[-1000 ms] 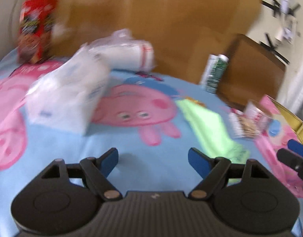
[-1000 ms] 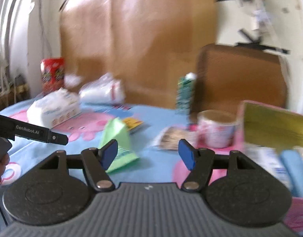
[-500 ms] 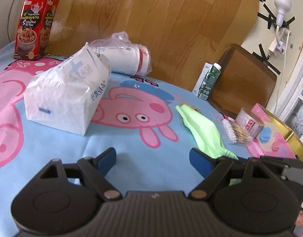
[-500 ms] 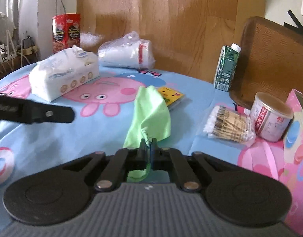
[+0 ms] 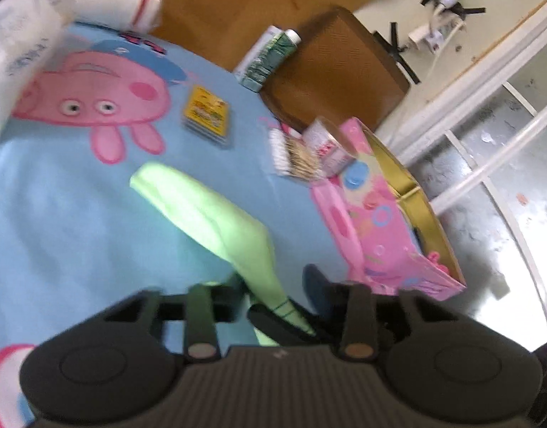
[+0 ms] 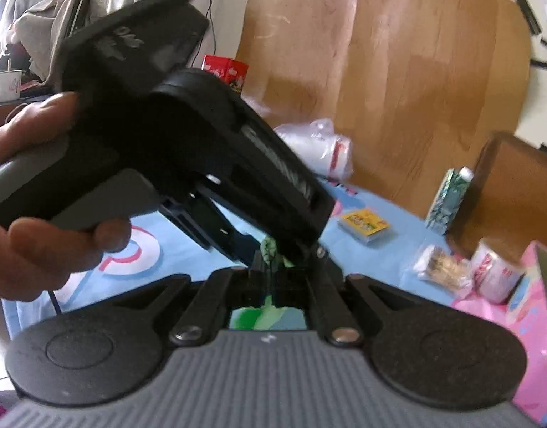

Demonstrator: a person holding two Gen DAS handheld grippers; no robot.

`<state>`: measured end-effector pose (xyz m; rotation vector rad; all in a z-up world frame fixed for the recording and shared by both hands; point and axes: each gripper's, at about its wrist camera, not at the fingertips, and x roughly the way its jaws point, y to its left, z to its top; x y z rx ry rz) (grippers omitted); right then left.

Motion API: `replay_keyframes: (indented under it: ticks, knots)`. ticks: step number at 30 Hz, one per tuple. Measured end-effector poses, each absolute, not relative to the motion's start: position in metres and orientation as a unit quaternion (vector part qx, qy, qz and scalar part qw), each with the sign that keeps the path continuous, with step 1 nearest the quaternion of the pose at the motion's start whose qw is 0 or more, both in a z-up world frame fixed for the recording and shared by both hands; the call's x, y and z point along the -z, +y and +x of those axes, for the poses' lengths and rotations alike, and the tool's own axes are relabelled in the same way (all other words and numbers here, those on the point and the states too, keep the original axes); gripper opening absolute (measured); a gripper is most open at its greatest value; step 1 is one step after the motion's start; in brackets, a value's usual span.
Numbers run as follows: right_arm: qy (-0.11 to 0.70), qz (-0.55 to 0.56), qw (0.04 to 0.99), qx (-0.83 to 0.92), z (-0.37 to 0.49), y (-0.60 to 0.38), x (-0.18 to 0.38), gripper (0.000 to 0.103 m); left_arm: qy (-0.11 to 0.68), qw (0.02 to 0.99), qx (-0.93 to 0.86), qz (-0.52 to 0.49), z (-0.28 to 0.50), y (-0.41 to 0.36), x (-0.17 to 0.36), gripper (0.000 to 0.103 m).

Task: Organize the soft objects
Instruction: 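Carry the green cloth into the pink tin with the right gripper while the left gripper pinches it too, then withdraw the right gripper from the tin toward the yellow card pack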

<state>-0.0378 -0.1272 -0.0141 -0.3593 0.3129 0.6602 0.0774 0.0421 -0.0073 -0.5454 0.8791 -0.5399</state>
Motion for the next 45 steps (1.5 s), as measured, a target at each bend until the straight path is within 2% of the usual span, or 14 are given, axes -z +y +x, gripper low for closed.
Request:
replay_keyframes:
  ticks: [5,14,22,24,25,26,28,29,32,39,45]
  knots:
    - [0.110,-0.153,0.942,-0.279,-0.045,-0.160,-0.001,0.005,0.385,0.853,0.285,-0.206,0.079,0.001,-0.028,0.026]
    - [0.026,-0.107,0.986,-0.122,-0.041,-0.252,-0.029,0.005,0.339,0.851,0.390,-0.094,0.111,-0.142,-0.091,0.026]
    - [0.037,-0.043,0.998,0.015,-0.002,-0.335,-0.029,0.006,0.319,0.837,0.443,-0.045,0.135,-0.251,-0.103,0.028]
    - [0.058,-0.041,0.997,0.039,0.018,-0.345,-0.024,0.008,0.323,0.847,0.421,-0.033,0.144,-0.264,-0.096,0.030]
    - [0.067,-0.042,0.996,0.049,0.027,-0.348,-0.022,0.015,0.324,0.854,0.406,-0.024,0.147,-0.268,-0.092,0.031]
    - [0.089,-0.045,0.994,0.052,0.038,-0.350,-0.019,0.032,0.327,0.860,0.391,-0.017,0.149,-0.270,-0.088,0.032]
    - [0.107,-0.042,0.992,0.053,0.037,-0.354,-0.014,0.054,0.334,0.867,0.370,-0.005,0.152,-0.267,-0.080,0.036]
    - [0.107,-0.039,0.992,0.056,0.038,-0.355,-0.012,0.059,0.338,0.870,0.358,0.002,0.153,-0.266,-0.078,0.040]
    - [0.099,-0.033,0.993,0.062,0.035,-0.359,-0.011,0.070,0.346,0.876,0.336,0.007,0.155,-0.252,-0.071,0.040]
    - [0.055,-0.022,0.997,0.048,0.009,-0.340,-0.020,0.070,0.329,0.892,0.309,-0.038,0.136,-0.177,-0.066,0.047]
    - [0.056,0.011,0.997,-0.058,0.006,-0.303,-0.032,0.066,0.337,0.916,0.202,-0.087,0.123,-0.060,-0.039,0.049]
